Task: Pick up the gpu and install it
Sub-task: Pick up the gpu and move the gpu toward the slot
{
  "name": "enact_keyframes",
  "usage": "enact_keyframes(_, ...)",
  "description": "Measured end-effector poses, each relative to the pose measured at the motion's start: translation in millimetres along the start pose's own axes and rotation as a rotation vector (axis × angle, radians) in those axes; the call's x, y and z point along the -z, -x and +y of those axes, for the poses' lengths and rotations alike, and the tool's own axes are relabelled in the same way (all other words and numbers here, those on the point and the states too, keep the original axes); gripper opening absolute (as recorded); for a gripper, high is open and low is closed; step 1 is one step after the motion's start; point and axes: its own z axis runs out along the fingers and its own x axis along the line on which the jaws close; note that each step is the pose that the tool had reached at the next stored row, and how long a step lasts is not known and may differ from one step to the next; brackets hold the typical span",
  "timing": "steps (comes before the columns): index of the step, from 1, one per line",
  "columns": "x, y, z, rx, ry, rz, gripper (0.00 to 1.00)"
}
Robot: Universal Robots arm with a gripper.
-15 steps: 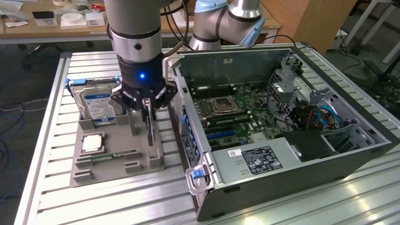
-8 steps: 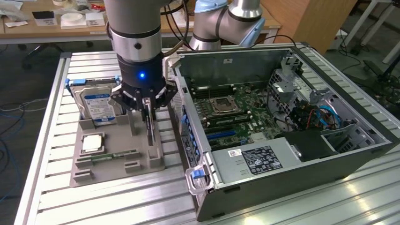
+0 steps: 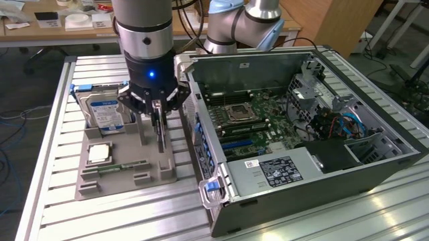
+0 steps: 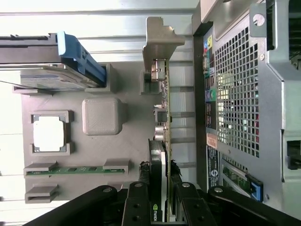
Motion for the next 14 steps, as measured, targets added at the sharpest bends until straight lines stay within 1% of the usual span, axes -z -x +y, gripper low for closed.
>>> enact_keyframes(14, 37.7, 0.9, 1.7, 0.000, 0.0000, 0.0000, 0.27)
